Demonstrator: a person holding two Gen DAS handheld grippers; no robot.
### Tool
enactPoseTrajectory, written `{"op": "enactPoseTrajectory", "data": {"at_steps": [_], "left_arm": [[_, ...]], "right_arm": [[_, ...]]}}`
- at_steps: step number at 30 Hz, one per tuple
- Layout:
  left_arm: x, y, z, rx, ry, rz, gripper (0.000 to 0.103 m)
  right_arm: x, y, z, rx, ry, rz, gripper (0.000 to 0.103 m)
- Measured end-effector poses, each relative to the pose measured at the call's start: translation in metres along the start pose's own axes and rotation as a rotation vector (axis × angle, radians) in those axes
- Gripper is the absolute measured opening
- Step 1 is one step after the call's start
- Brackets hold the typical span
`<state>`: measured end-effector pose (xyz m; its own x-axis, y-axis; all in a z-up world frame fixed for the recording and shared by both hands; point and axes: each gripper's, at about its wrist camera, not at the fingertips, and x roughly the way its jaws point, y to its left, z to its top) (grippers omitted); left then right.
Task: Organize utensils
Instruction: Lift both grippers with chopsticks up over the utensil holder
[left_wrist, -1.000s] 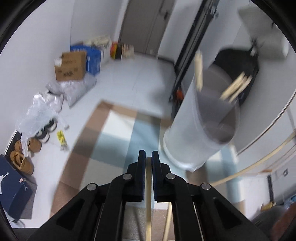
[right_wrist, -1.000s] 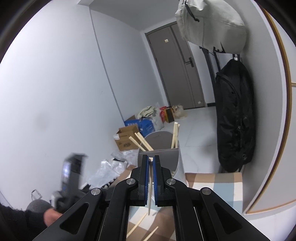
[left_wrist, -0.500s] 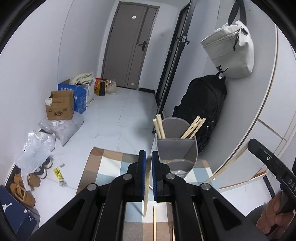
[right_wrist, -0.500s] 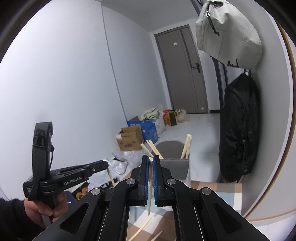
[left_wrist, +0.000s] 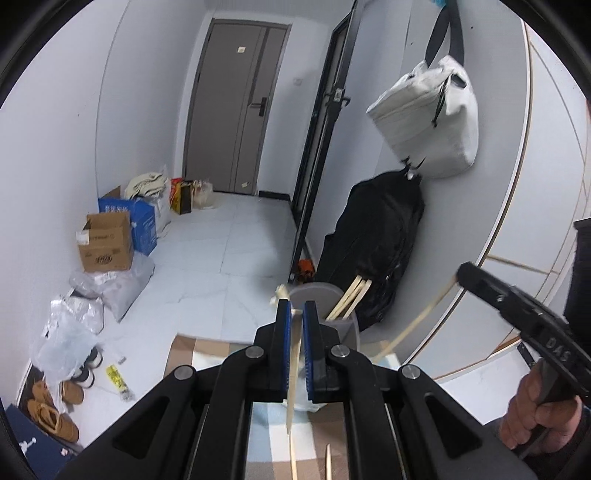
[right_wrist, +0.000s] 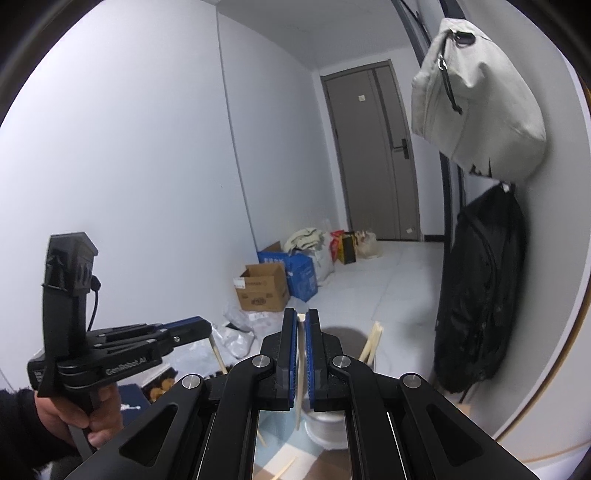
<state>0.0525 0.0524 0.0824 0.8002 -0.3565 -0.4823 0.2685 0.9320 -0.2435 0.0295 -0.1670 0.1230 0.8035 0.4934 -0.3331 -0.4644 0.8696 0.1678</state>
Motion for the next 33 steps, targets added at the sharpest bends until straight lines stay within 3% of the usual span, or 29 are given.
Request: {"op": "enactPoseTrajectory", "data": {"at_steps": [9,17,24,33], "left_arm": [[-0.003,-0.011,0.053,0.009,-0.063,-0.036,0.002],[0.023,-0.021,0.086,0.037,-0.098,-0.036,0.002],[0.055,-0.02,0.092,0.051,-0.072,-0.036,0.002],[0.091,-0.006,0.084,0.031,-0.016,-0.047,0.002]], "right_arm": [[0.011,-0.019,0.048,0.034,-0.022,-0.008,0.004],[0.029,-0.026,0.077,-0.004,-0.033,-0.026,0.004],[0.055,-0.04,0.083,-0.026,-0.007,-0.037,0.004],[0.091,-0.049,0.066,-0.049,0.074,-0.033,0.004]]}}
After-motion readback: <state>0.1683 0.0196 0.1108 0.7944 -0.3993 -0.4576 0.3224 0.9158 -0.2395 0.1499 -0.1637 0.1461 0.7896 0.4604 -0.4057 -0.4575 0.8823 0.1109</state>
